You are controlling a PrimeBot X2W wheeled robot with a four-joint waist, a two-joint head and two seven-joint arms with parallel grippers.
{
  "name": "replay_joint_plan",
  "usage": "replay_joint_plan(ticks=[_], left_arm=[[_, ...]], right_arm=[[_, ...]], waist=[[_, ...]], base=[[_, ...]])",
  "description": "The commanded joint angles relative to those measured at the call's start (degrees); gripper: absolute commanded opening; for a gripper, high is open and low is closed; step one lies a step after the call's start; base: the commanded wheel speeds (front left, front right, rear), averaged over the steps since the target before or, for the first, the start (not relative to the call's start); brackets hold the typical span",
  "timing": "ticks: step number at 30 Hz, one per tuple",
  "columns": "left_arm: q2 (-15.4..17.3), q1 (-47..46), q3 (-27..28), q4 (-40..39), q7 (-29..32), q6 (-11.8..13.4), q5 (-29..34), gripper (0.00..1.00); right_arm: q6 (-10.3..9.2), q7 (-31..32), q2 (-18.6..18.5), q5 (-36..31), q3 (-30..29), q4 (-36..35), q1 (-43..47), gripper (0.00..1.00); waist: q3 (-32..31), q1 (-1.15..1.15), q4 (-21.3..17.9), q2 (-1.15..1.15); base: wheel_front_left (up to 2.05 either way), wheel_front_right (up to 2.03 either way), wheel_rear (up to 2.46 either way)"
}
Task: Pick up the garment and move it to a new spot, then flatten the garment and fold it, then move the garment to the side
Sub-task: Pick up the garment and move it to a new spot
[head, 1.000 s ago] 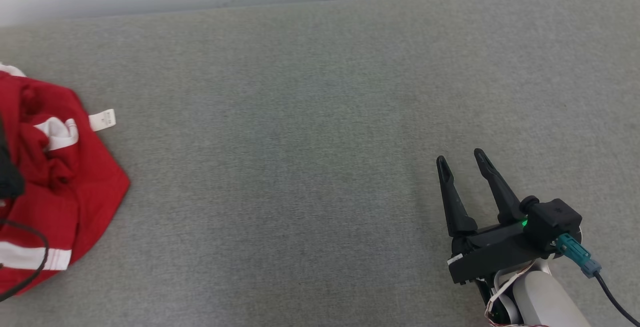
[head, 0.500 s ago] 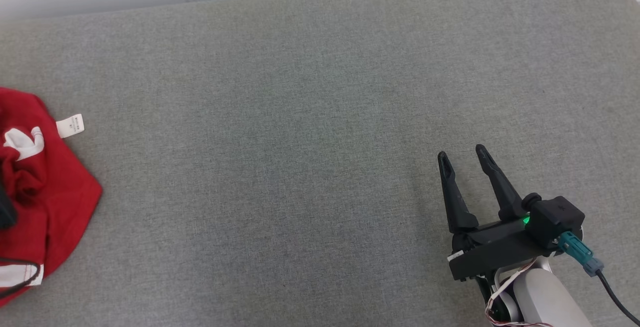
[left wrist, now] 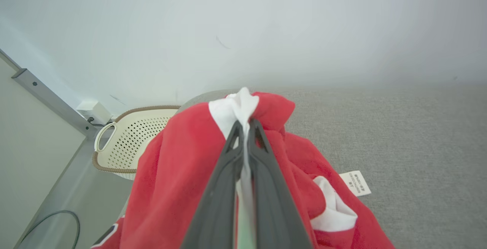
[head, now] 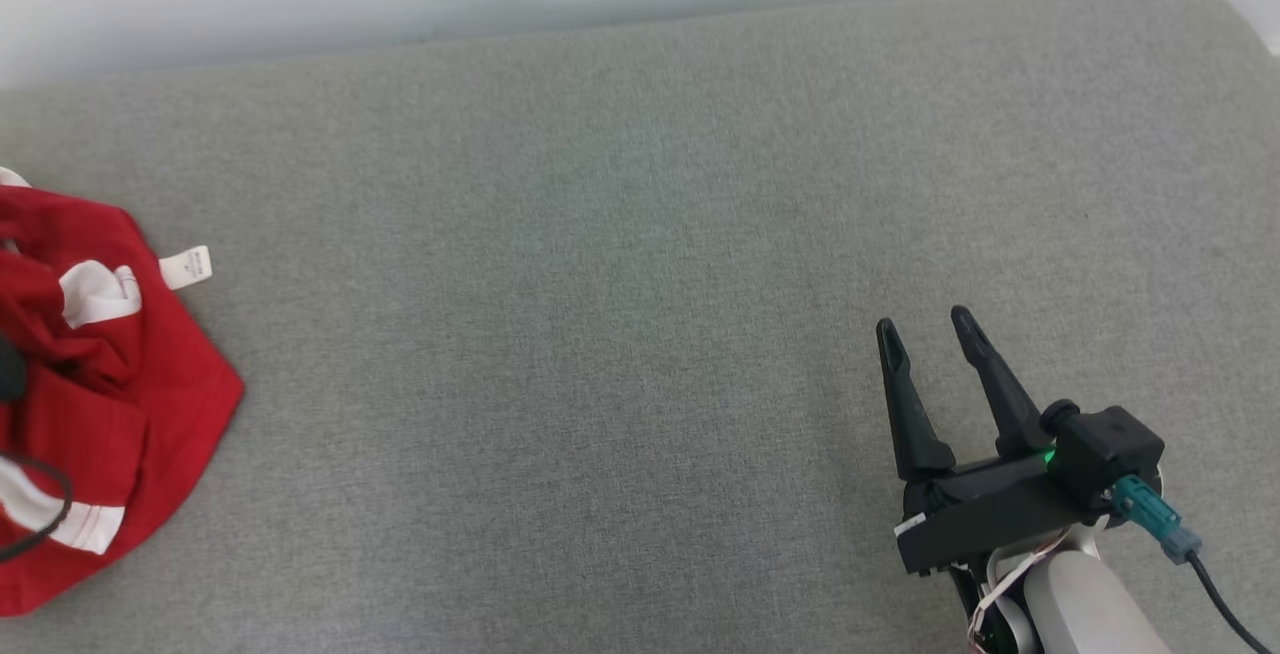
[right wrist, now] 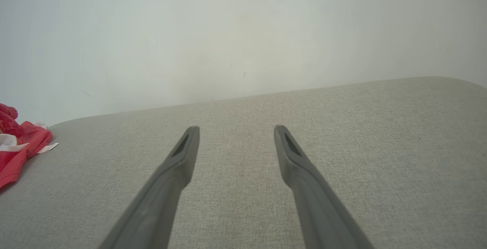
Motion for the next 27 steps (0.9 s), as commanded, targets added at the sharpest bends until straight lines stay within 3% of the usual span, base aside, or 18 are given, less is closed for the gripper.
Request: replay_joint_plan(ticks=[1, 12, 27], left_arm=[[0.10, -0.89, 0.01, -0.85, -1.03, -0.55, -0.07, 0.00], [-1.28, -4.00, -4.68, -13.95, -1.83, -2.08, 2.30, 0.00], [-5.70, 3.23, -11.99, -46.19, 8.58, -4.23, 0.64, 0.00]], right_arm=[[0.02, -0.16, 0.16, 0.04, -0.04, 0.26, 0.94, 1.00], [0.02, -0.16, 0.62, 0.37, -0.69, 0.39, 2.34, 1.00], [0.02, -0.16, 1.18, 0.77, -1.48, 0.13, 2.84, 1.00]], waist=[[-1.50, 0.00, 0.68, -0.01], [-4.31, 0.00, 1.34, -0.01], [-5.70, 0.00, -0.92, -0.01]], base=[[0.00, 0.00, 0.00], [0.00, 0.00, 0.00], [0.00, 0.00, 0.00]])
